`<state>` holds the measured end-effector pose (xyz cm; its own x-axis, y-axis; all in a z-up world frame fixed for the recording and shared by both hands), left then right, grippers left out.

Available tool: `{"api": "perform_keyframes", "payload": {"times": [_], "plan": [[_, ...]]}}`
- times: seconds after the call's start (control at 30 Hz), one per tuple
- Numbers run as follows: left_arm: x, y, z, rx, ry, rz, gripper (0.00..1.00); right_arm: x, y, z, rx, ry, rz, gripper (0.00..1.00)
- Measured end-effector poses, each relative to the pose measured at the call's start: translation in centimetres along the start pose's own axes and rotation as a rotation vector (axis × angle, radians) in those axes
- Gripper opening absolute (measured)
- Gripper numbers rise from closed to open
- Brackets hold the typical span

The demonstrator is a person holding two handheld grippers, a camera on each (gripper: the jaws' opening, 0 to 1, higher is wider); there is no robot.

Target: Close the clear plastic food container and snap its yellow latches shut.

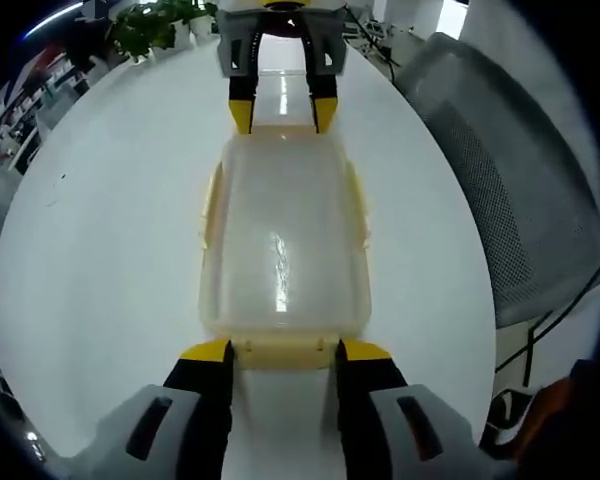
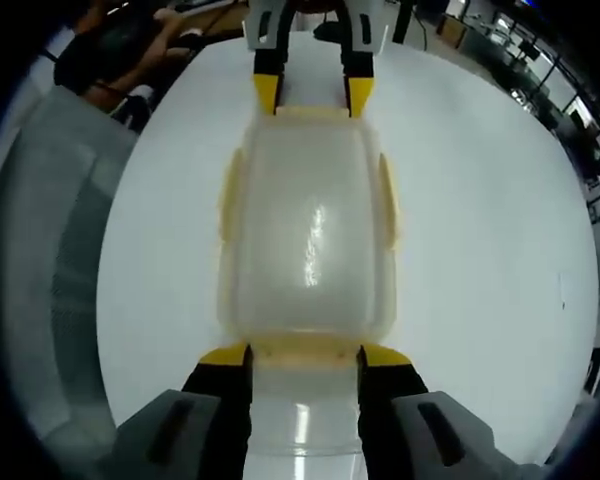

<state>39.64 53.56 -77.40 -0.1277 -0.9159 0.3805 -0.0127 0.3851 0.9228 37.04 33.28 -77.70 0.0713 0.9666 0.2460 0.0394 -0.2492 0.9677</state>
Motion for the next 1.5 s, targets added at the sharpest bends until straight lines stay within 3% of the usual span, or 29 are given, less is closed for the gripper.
{"api": "perform_keyframes", "payload": {"times": [1.5], "plan": [[-0.17, 0.73, 0.72, 0.005, 0.008, -0.027, 0.39, 0.51, 0.23, -0.18, 0.011, 0.021, 0.019, 0.39]]}}
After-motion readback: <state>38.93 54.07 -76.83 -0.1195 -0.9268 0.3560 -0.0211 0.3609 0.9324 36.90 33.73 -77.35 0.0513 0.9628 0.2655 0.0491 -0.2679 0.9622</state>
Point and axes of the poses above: the point that each gripper's makers call its tool centre point, and the gripper's own axes: y roughly backward along the fingers, z roughly to its right, x roughly out of its top, the point moved 7 cm from there along y, roughly backward along the fingers, and after that the axes turned 3 degrees about x, right-handed, at the moved point
